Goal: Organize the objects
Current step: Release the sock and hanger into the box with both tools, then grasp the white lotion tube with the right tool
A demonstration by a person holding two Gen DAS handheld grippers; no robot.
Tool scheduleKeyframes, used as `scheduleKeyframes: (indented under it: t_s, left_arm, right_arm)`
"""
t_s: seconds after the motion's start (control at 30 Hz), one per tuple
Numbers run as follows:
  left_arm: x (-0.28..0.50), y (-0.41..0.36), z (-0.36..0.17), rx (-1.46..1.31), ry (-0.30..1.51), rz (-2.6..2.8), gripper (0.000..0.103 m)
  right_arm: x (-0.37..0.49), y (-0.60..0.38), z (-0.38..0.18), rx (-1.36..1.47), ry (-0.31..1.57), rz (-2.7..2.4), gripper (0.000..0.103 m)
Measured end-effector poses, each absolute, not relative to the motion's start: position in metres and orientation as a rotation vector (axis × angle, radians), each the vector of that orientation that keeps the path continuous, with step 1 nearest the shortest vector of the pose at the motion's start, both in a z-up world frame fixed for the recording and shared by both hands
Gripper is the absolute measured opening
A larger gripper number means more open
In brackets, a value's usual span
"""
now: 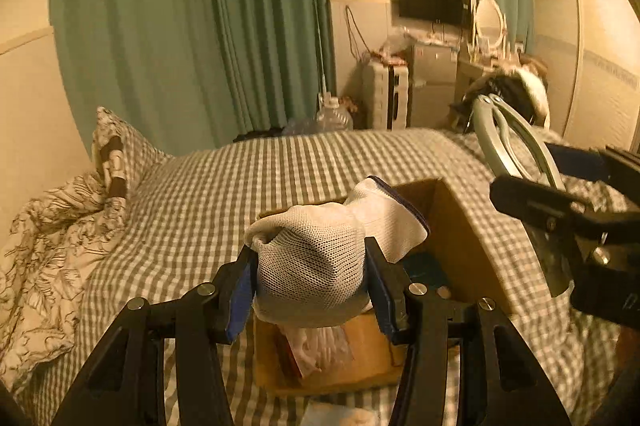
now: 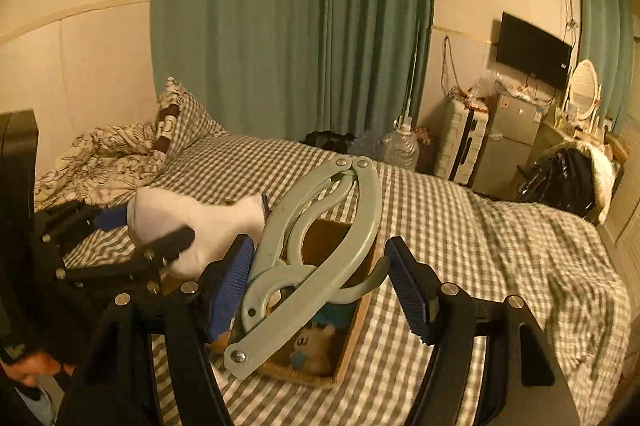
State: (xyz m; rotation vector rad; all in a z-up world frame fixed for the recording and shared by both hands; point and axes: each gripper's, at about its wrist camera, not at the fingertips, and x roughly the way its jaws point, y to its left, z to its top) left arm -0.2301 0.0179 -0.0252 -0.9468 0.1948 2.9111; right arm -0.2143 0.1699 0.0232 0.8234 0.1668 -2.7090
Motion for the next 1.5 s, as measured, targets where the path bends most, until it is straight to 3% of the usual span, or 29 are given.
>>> scheduleKeyframes:
  t_s: [0.27,0.33,0.4,0.47,0.8,0.97,1.07,1.23,1.5]
  left_arm:
    - [-0.256,0.005,-0.066,-1.030,0.141,2.819,0.055]
    - [-0.255,0.005,-0.065,-1.022,0.132,2.802,0.062]
    - [-0.250,0.007,-0.060,-1.001,0.140,2.820,0.089]
    - [-0.238,0.010,-0.052,-0.948,0.155,2.864,0.101]
    - [-0.146,-0.003,0.009,-0.883,0.224,2.939,0.103]
    - [-0.081,-0.027,0.033,-0.855,0.094,2.884,0.103]
    - [-0.056,-0.031,0.036,-0.883,0.068,2.836,0.103]
    - [-0.021,-0.029,0.021,-0.920,0.089,2.840,0.103]
    - [-0.008,-0.015,-0.066,-1.139,0.233,2.787,0.103]
  right_arm:
    - [-0.261,0.168,-0.036,0.907,0.093,-2.649,0.068]
    - [-0.262,0.171,-0.044,0.903,0.081,-2.662,0.068]
    - [-0.257,0.172,-0.039,0.880,0.072,-2.677,0.073]
    - [-0.246,0.176,-0.030,0.850,0.048,-2.686,0.080]
    - [-0.145,0.211,0.052,0.713,0.132,-2.773,0.085]
    - [-0.079,0.221,0.094,0.608,0.212,-2.779,0.088]
    - [-0.055,0.221,0.099,0.658,0.164,-2.698,0.088]
    - [-0.027,0.207,0.077,0.716,0.239,-2.700,0.088]
    - [-0.001,0.184,-0.044,0.971,0.304,-2.577,0.088]
